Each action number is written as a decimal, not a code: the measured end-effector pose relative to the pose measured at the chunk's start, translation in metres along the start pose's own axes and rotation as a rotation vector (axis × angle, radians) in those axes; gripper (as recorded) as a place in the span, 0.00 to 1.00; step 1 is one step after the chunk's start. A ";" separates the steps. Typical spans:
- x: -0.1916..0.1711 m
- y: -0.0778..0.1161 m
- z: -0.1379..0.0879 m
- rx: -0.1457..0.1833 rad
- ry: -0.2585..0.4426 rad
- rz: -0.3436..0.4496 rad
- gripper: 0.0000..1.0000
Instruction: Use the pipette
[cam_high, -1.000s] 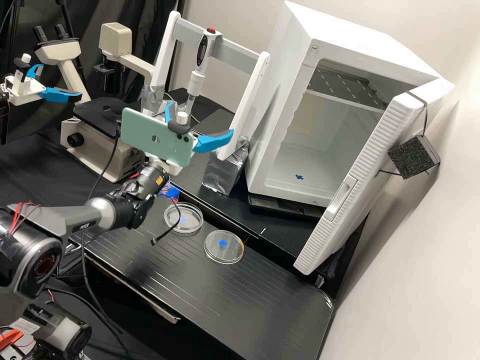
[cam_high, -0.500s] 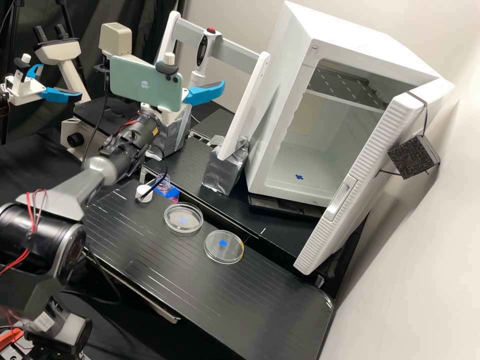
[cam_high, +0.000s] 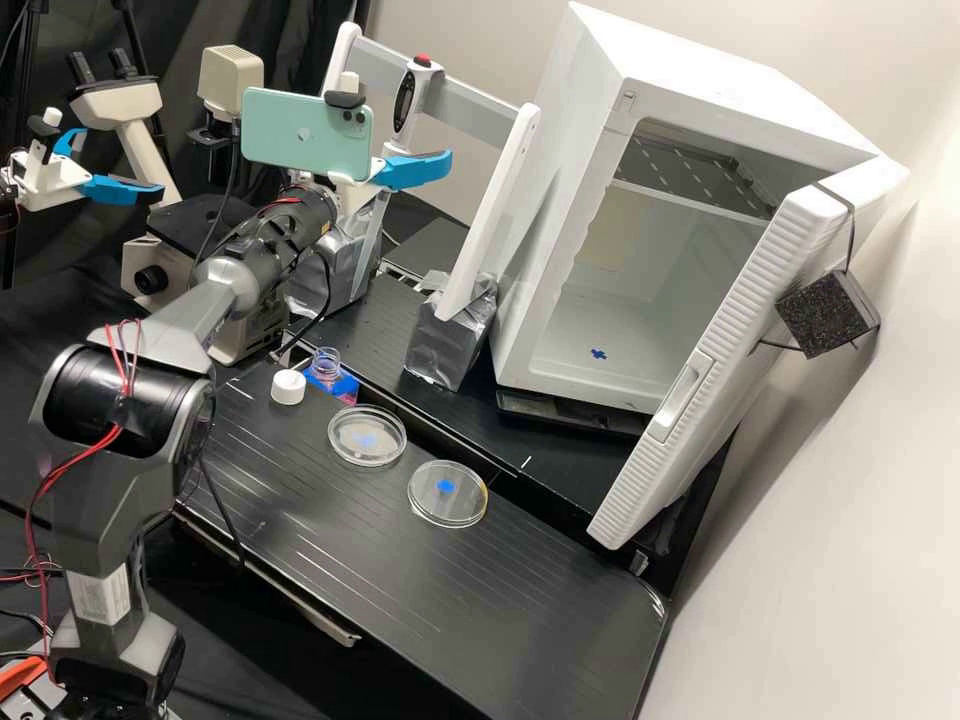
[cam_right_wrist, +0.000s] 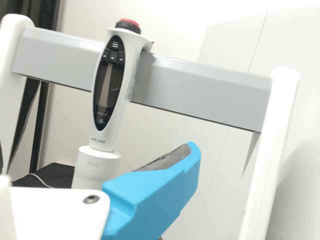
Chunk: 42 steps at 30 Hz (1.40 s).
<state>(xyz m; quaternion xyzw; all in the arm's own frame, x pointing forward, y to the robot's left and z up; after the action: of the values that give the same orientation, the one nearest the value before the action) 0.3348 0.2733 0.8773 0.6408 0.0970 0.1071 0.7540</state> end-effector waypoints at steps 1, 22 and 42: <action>0.002 -0.001 0.000 -0.003 -0.003 -0.004 1.00; 0.025 -0.008 0.007 -0.028 -0.029 -0.051 0.00; 0.030 -0.010 0.014 -0.022 -0.046 -0.053 0.00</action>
<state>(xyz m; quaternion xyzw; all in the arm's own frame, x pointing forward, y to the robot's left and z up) 0.3679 0.2673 0.8693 0.6320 0.0952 0.0733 0.7656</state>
